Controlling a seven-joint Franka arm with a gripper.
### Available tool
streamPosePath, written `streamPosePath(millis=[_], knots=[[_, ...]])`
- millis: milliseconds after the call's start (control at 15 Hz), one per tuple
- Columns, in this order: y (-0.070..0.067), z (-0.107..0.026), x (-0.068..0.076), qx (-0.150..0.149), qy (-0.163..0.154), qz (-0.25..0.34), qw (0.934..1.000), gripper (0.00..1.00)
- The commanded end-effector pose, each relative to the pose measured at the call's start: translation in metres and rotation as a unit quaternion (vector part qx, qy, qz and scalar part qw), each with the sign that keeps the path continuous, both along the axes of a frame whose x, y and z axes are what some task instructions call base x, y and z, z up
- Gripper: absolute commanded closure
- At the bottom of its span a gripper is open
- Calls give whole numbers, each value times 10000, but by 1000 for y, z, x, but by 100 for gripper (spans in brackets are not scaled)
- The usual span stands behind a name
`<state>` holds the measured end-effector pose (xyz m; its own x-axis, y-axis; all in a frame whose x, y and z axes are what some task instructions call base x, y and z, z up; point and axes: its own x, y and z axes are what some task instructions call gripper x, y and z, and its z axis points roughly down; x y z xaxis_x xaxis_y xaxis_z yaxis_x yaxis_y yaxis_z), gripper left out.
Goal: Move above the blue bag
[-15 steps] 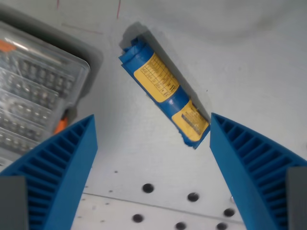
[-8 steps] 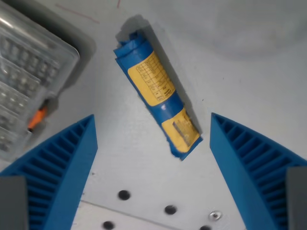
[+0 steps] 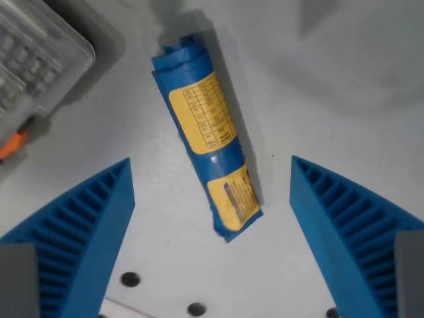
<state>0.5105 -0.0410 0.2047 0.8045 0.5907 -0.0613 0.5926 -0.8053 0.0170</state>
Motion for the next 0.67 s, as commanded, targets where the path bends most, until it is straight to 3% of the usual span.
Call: streamPosePath(millis=[67,667], knots=[[-5,-10,-6,-159,-441,1187,9918,0],[-8,-30,-11,-186,-457,1231,9912,0]])
